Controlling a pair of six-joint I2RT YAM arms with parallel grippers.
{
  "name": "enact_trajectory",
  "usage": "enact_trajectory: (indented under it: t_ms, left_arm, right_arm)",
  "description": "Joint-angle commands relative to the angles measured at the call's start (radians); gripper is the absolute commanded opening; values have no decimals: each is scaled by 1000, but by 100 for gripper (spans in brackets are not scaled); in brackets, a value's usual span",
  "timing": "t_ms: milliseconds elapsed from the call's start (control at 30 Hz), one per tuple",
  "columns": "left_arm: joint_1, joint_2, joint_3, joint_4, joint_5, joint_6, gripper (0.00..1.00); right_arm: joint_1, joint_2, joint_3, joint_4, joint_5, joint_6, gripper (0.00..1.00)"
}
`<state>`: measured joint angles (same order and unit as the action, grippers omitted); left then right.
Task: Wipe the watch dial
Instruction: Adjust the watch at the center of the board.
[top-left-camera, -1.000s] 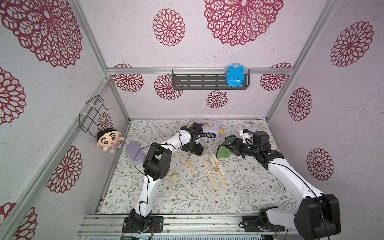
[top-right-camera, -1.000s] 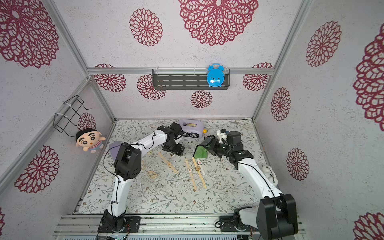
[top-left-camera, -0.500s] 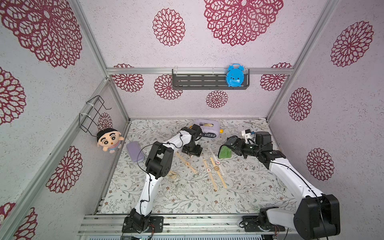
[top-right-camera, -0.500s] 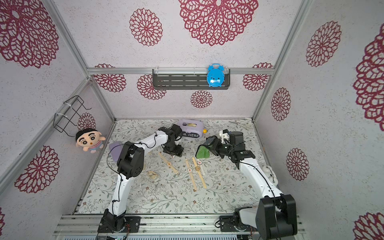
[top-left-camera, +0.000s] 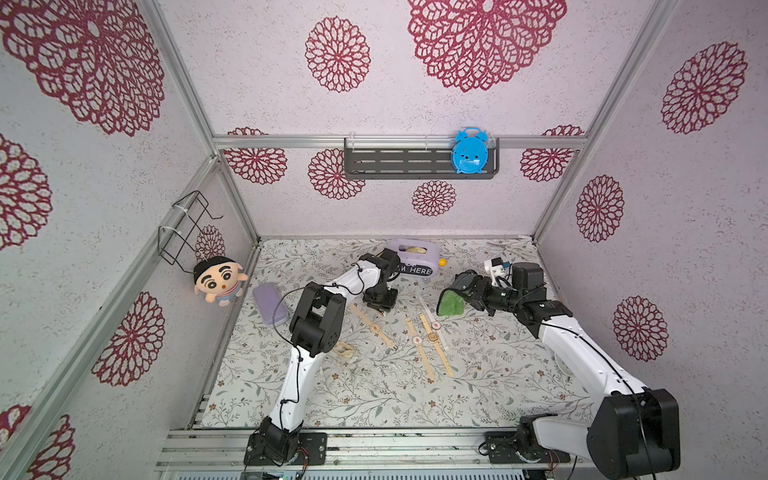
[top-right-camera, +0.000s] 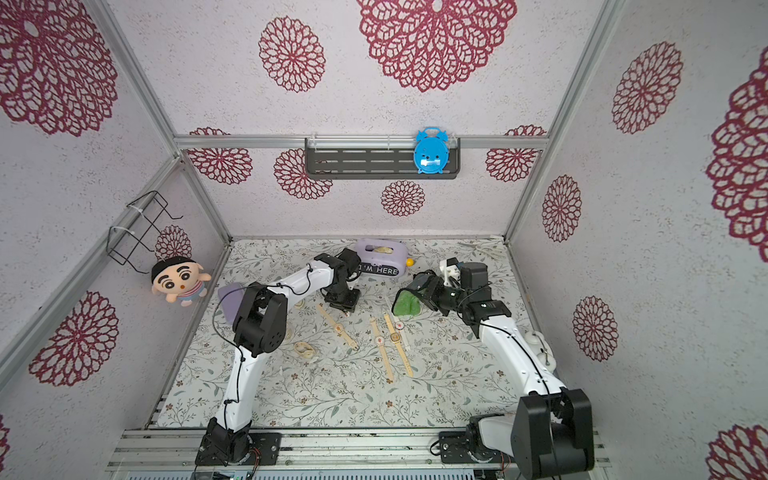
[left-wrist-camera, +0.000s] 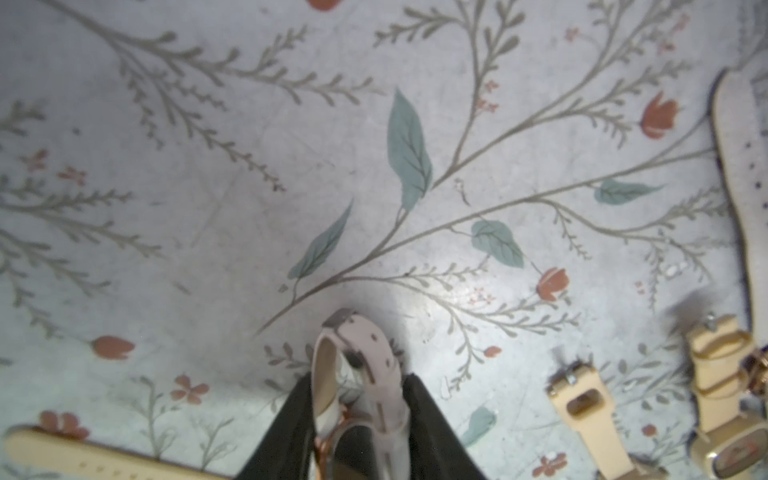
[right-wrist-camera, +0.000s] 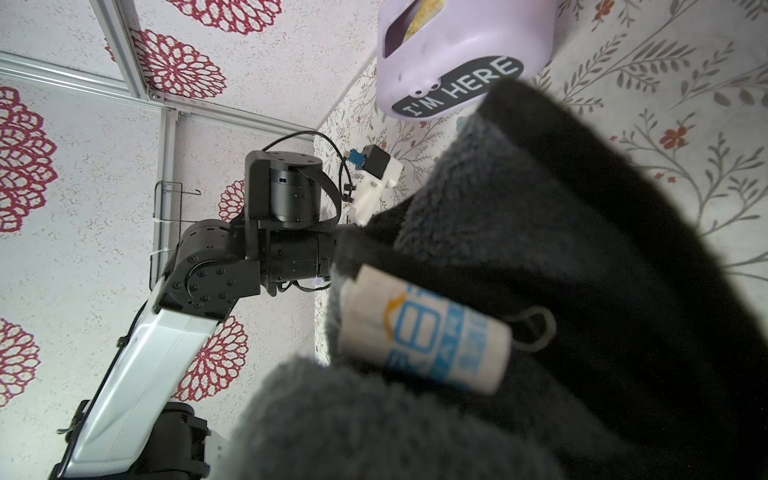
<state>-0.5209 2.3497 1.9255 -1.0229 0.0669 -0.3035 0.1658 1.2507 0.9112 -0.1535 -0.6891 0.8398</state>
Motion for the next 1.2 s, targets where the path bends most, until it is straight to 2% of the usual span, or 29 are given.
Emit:
enact_trajectory:
  t_ms: [0,333,500,633,933,1167]
  left_arm:
    - [5,4,-27,-14,16,-17,33]
    - [5,-18,-41,-43,24,-90,18]
    - [7,-34,-25,-88,28,-177,0]
    - [9,-61,-59,-66,70,-234,0]
    - [24,-246,-335,268,302,-281,0]
    - [75,-348,-555,593,468,-409,0]
  right_arm:
    - [-8,-24,0,49,-27,-4,0]
    - [-8,-21,-17,83,-25,15,0]
    - [-6,-20,-37,117,-19,31,0]
    - [-3,-21,-57,148,-15,46,0]
    - [18,-23,-74,166,2,50,0]
    - [32,-18,-77,172,2,50,0]
